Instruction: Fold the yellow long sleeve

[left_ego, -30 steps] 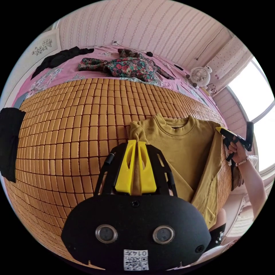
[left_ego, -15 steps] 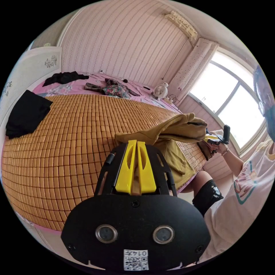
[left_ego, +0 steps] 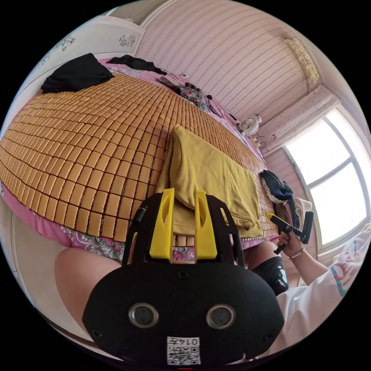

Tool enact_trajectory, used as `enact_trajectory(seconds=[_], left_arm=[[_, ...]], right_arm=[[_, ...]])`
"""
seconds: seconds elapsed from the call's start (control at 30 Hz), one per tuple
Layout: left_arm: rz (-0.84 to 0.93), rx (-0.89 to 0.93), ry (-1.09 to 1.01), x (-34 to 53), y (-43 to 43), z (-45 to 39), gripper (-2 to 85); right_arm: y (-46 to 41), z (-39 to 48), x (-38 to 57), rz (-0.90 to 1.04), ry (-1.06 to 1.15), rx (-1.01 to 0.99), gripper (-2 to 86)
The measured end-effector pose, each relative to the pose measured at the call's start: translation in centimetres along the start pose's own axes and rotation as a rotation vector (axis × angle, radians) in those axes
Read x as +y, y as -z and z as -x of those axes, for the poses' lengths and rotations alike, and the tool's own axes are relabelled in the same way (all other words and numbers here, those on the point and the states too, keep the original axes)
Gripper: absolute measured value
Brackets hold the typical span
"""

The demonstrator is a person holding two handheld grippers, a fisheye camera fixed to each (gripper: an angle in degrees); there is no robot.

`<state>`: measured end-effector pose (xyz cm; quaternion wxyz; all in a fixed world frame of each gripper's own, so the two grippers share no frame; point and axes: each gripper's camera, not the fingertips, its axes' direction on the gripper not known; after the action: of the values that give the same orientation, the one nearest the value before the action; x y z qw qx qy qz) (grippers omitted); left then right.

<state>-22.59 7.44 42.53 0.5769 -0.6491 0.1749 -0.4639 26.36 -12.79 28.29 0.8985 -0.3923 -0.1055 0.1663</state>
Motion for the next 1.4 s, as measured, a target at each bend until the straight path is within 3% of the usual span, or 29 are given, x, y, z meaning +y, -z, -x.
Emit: enact_trajectory(seconds=[0.13,0.33,0.67,0.77,1.0,1.17,1.4], left_arm=[[0.092,-0.024,0.037,-1.2,-3.8,0.0,5.2],[0.19,-0.084,-0.067,-1.9,-4.9,-1.0,3.2],[0.115,0.127,-0.125,-4.0,0.5,-3.5,0.6],[0.136,0.049,-0.136,-3.1,0.6,-2.5,0.5],[0.322,-0.101,-0.136,2.3,-6.7,1.1,0.3],[0.296,-0.201,-0.282,4.4,-8.6,-0.3,0.4],[0.264,-0.167,-0.238,5.2,-7.2,1.2,1.2]], right_arm=[[-2.8,-1.0,-1.4,0.086,-0.048,-0.005,9.2],[-2.8,-1.2,-3.1,0.128,0.032,0.01,2.9],[2.4,-2.4,-6.4,0.007,-0.13,-0.236,0.9],[2.3,-2.4,-6.6,0.063,-0.14,-0.253,0.9],[-5.4,-1.5,-4.6,0.261,-0.06,-0.002,1.0],[-6.9,0.2,-5.1,0.245,0.008,0.045,1.2],[-5.7,3.1,-5.8,0.158,0.096,0.12,0.7]])
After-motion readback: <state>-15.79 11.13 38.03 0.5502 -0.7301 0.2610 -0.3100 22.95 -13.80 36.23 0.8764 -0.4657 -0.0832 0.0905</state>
